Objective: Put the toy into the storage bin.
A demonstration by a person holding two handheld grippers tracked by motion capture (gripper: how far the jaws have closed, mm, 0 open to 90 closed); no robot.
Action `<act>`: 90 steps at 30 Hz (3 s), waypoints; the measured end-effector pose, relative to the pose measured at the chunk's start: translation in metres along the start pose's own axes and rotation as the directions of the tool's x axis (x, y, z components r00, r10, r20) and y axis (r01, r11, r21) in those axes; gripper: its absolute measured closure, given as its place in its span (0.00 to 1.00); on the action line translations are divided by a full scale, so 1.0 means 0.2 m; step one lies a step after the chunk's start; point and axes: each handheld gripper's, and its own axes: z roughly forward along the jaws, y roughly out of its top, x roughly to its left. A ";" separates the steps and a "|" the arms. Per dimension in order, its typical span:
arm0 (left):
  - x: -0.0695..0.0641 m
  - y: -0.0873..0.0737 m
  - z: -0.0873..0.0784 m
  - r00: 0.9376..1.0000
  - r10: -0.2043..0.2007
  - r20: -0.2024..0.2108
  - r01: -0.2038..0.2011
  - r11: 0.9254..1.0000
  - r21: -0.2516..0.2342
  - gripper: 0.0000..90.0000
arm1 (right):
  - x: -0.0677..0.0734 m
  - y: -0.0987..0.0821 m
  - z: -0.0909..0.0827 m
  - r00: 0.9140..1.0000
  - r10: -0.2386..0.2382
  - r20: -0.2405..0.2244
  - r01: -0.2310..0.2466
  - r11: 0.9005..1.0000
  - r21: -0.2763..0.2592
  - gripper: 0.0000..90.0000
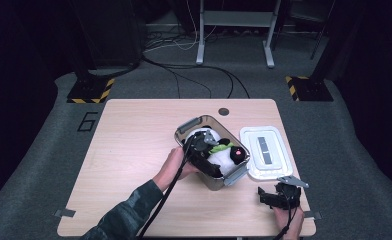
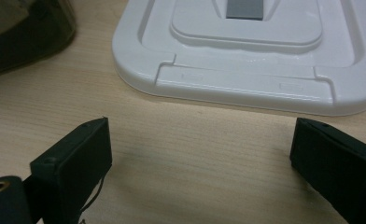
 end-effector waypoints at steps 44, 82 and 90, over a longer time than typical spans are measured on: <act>0.07 0.31 0.22 0.993 -0.115 0.014 0.113 0.990 0.088 0.14 | 0.00 0.00 0.00 1.000 0.004 -0.015 -0.004 1.000 -0.005 0.06; 0.24 0.05 0.05 0.983 -0.183 -0.021 0.183 0.982 0.045 0.19 | 0.00 0.00 0.00 1.000 0.001 -0.009 -0.001 1.000 -0.002 0.06; 0.25 -0.02 -0.14 0.972 -0.233 0.035 0.236 0.964 -0.120 0.14 | 0.00 0.00 0.00 1.000 0.000 -0.008 0.000 1.000 -0.001 0.06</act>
